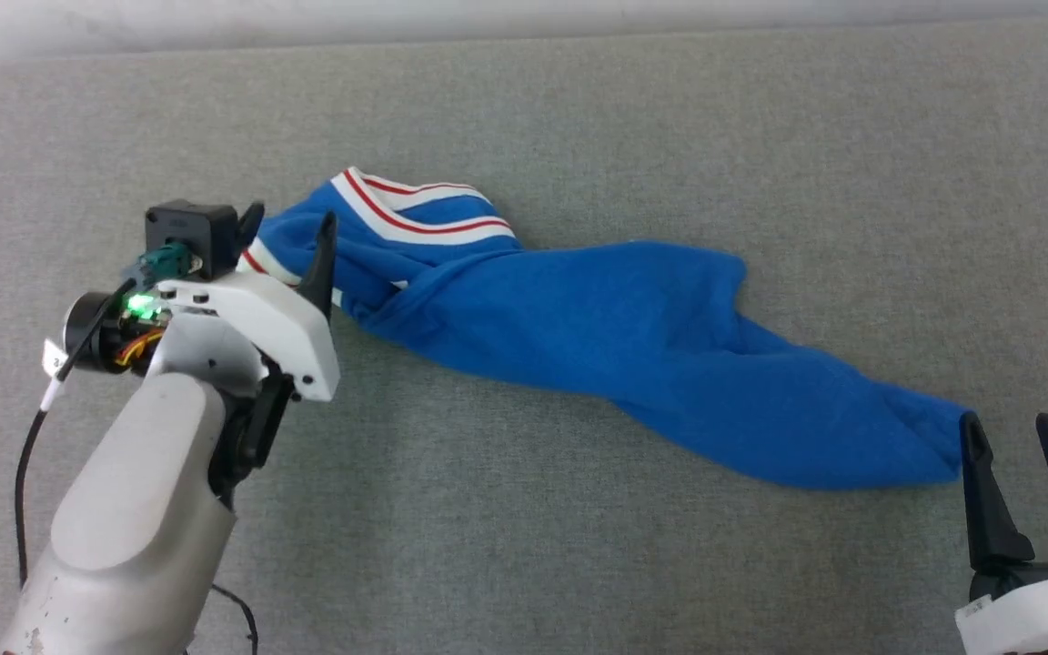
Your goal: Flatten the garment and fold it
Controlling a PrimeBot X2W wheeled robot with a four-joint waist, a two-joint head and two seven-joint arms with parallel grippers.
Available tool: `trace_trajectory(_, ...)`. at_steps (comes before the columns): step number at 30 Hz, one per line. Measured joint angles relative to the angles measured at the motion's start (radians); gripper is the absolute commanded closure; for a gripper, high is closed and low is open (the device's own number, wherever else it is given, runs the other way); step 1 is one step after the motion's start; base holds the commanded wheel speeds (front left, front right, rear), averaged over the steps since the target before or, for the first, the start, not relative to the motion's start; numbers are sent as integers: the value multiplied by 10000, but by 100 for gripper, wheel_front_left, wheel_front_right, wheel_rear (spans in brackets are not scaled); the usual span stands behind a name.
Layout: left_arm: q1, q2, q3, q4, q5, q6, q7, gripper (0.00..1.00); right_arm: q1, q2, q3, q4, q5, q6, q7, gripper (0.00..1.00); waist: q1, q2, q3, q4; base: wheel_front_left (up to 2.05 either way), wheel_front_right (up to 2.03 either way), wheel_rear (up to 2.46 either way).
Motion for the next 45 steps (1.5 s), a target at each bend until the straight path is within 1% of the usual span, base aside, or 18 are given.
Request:
trace_trajectory(2,6,-100,119,-313,-38,21,-366,0,0,2,10,-2,-13,0,12,0,1,0,-125,58,0,0,0)
trace_trajectory(5,154,-274,460,-1281,-123,347,-1087,0,9,2,8,-6,-12,0,50,0,-2,0,-371,164,0,0,0)
trace_trajectory(8,713,-414,757,-2539,-176,650,-1843,0,58,2,8,21,-8,0,84,0,-1,0,-623,270,0,0,0)
trace_trajectory(10,1372,-393,907,-3400,-165,819,-2387,0,153,2,36,63,13,0,82,0,-2,0,-793,327,0,0,0)
trace_trajectory(12,2245,-380,1058,-4107,-136,1108,-2780,0,255,2,77,117,42,0,71,0,-2,0,-959,363,0,0,0)
trace_trajectory(13,2748,-391,1126,-4424,-132,1262,-2940,0,303,2,92,136,84,0,52,0,-2,0,-1035,377,0,0,0)
trace_trajectory(17,4869,-443,1285,-5476,-236,1603,-3381,0,453,2,188,199,119,0,-13,0,-2,0,-1269,378,0,0,0)
trace_trajectory(21,6565,-608,1492,-6050,-351,1885,-3626,0,562,4,155,224,169,0,-65,0,-3,0,-1373,368,0,0,0)
trace_trajectory(22,6858,-665,1532,-6117,-378,1946,-3634,0,591,0,146,221,159,0,-73,0,-2,0,-1382,394,0,0,0)
trace_trajectory(25,7332,-671,1549,-6222,-320,1952,-3705,0,541,4,157,100,27,0,184,0,-2,0,-1348,518,0,0,0)
trace_trajectory(27,7340,-679,1582,-6295,-311,1944,-3707,0,268,4,199,-54,-115,0,604,0,0,0,-1288,604,0,0,0)
trace_trajectory(29,7311,-671,1603,-6343,-307,1933,-3718,0,-188,2,238,-144,-134,0,1352,0,-1,0,-1196,667,0,0,0)
trace_trajectory(31,7255,-671,1593,-6349,-305,1900,-3718,0,-680,2,337,-186,-387,0,2328,0,1,0,-1092,725,0,0,0)
trace_trajectory(33,7121,-675,1534,-6335,-305,1827,-3716,0,-1123,0,487,-130,-692,0,3549,0,0,0,-983,783,0,0,0)
trace_trajectory(35,6939,-700,1452,-6314,-305,1743,-3714,0,-1534,17,556,10,-752,2,4623,0,1,0,-876,852,0,0,0)
trace_trajectory(37,6809,-744,1356,-6247,-305,1691,-3703,0,-1871,-155,656,182,-815,0,5540,0,1,0,-781,937,0,0,0)
trace_trajectory(40,6771,-777,1250,-6130,-307,1657,-3701,0,-2237,-428,675,430,-815,0,6263,0,1,0,-655,1081,0,0,0)
trace_trajectory(45,6679,-773,1246,-6015,-313,1653,-3687,0,-2564,-897,861,1085,-798,0,6959,0,1,0,-475,1306,0,0,0)
